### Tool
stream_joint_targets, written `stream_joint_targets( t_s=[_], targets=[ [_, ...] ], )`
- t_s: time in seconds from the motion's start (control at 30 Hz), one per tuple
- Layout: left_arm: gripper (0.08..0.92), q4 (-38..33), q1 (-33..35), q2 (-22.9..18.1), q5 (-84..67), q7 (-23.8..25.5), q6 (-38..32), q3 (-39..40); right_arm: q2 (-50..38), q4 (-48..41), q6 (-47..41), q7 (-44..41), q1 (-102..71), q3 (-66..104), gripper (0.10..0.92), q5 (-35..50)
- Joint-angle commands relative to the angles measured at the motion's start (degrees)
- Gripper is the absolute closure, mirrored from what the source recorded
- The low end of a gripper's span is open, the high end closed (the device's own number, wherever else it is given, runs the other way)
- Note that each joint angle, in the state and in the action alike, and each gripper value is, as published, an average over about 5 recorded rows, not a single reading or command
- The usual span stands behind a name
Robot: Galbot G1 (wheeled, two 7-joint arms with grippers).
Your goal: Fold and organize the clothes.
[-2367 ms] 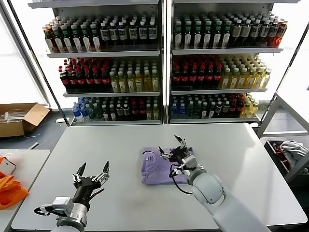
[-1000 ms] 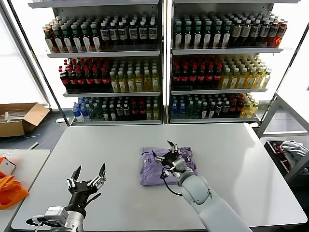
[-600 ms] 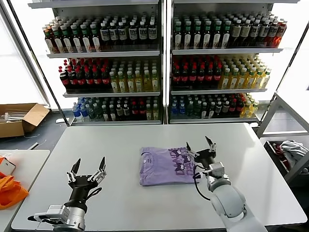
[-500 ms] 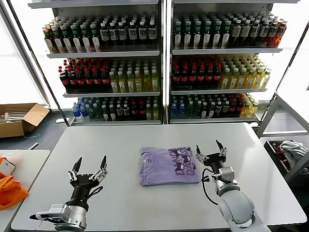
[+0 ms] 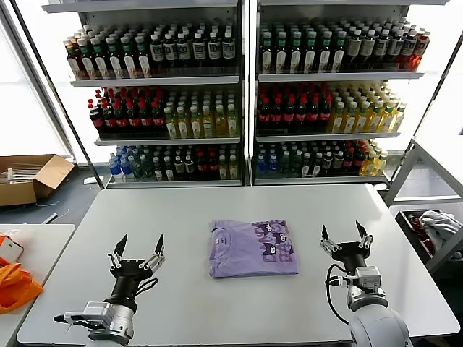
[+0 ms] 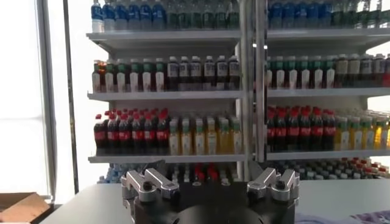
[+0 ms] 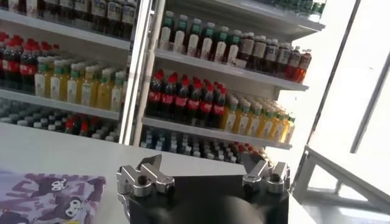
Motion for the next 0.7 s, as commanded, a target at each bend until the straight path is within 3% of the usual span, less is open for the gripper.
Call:
stream_joint_targets(
  t_s=[0.03, 0.43, 0.7],
  targets=[
    [0.177, 0.9, -0.6, 0.1, 1.2, 0.3, -0.5, 0.8, 0.9, 2.3, 0.0, 0.8, -3.6, 2.7, 0.203, -0.4],
    [0.177, 0.2, 0.4, -0.7, 10.0, 2.9, 1.0, 0.3, 1.3, 1.4, 0.7, 1.0, -4.0, 1.7, 0.203, -0.7],
    [0.177, 0.0, 0.7, -0.8, 8.2, 3.4, 1.4, 0.0, 1.2, 1.6, 0.3, 0.8, -3.4, 0.6, 0.203, -0.8]
  ],
)
